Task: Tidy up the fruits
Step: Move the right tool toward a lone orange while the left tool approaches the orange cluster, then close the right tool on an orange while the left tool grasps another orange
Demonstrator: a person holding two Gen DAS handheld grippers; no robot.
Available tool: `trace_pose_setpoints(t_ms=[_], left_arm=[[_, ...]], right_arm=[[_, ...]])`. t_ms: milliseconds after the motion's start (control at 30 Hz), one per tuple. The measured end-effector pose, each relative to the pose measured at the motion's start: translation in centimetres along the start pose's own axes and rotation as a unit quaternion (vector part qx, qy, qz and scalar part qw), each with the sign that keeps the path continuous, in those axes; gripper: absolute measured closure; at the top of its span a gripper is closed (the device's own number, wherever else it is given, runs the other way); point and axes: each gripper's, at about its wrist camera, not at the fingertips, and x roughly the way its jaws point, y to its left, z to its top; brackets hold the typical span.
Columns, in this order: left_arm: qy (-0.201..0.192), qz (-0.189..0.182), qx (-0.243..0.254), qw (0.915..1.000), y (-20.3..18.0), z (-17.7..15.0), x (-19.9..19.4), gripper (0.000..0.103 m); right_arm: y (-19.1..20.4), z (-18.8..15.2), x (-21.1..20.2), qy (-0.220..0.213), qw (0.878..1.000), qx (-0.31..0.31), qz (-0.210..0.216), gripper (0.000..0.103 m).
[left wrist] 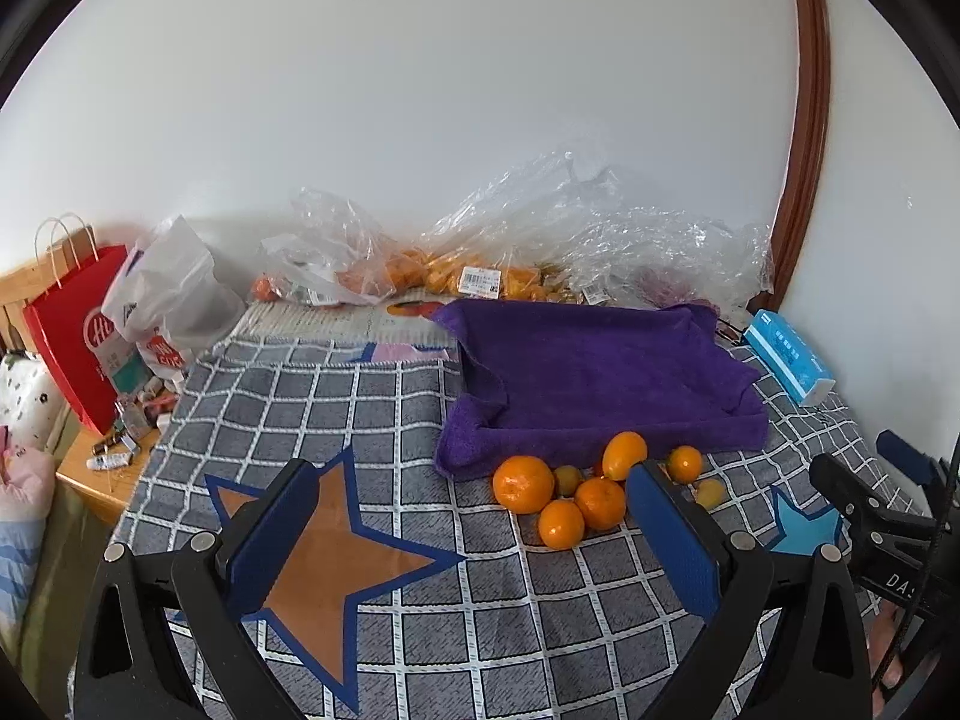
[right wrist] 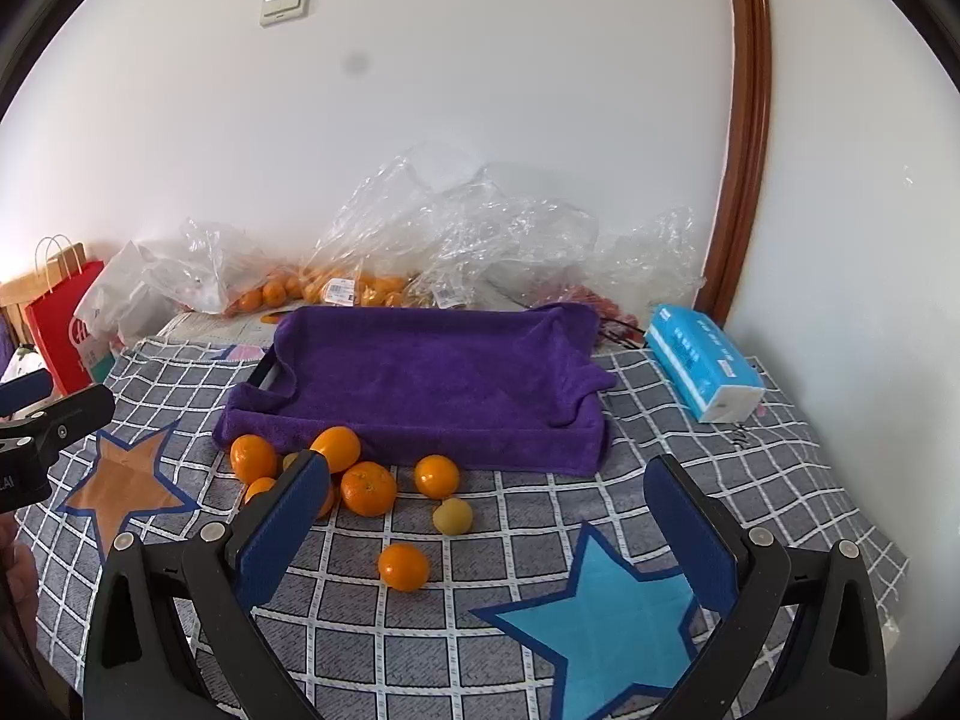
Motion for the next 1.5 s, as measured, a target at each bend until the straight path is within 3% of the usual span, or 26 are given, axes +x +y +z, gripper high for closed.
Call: trace_pose_setpoints(t_ms=[100,267,333,533,767,833,933,1100,1200,1300,1400,1467,1500], left_arm=[[0.028,-0.011,-0.017,0.9994,1.2,-0.3,1.5,0.001],[0.055,0.006,-0.002,0.9985,2.3,-1.2,3.5,0.002],[0.062,0.006,0.0,0.9981,2.7,-1.6,4.2,0.004],[0.076,0.004,0.008,0.9971,2.5,-2.9,5.5,0.005],[0.087,-0.025,0.011,0.9959,1.4,-3.2,6.8,0.005],[0.096,-0.034,0.013,0.9947,0.9,-3.5,7.5,0.007],[0.115,-0.046,0.009,0.9923,-0.1,-4.0,8.7,0.018],[0.138,-0.071,0.008,0.9878,-1.7,-4.3,10.5,0.031],[0.146,-0.086,0.012,0.9854,-2.8,-4.5,11.3,0.047],[0.148,-0.098,0.01,0.9841,-3.6,-4.8,12.0,0.047],[0.132,-0.082,0.018,0.9878,-4.4,-4.8,12.1,0.052],[0.128,-0.088,0.028,0.9875,-4.8,-4.8,12.0,0.072],[0.132,-0.087,0.031,0.9869,-4.7,-4.7,12.0,0.072]], right_arm=[[-0.4,-0.8,1.3,0.015,0.999,0.024,0.028,0.0],[-0.9,-2.2,4.0,0.07,0.996,0.042,0.034,0.002],[-0.7,-3.1,4.8,0.08,0.995,0.041,0.044,0.015],[0.3,-5.2,6.9,0.105,0.992,0.041,0.063,0.032],[1.0,-6.2,9.3,0.149,0.983,0.051,0.091,0.045],[1.3,-6.6,10.0,0.16,0.982,0.045,0.094,0.057],[1.5,-6.5,9.7,0.15,0.984,0.03,0.09,0.07],[0.3,-6.6,9.3,0.14,0.988,0.016,0.061,0.07],[-1.0,-6.7,9.2,0.133,0.99,0.02,0.042,0.07],[-1.5,-6.8,9.4,0.134,0.989,0.031,0.057,0.07],[-1.1,-6.8,9.4,0.132,0.989,0.017,0.064,0.07],[-0.9,-6.8,9.3,0.131,0.989,0.01,0.062,0.07],[-0.8,-6.8,9.3,0.131,0.989,0.008,0.062,0.07]])
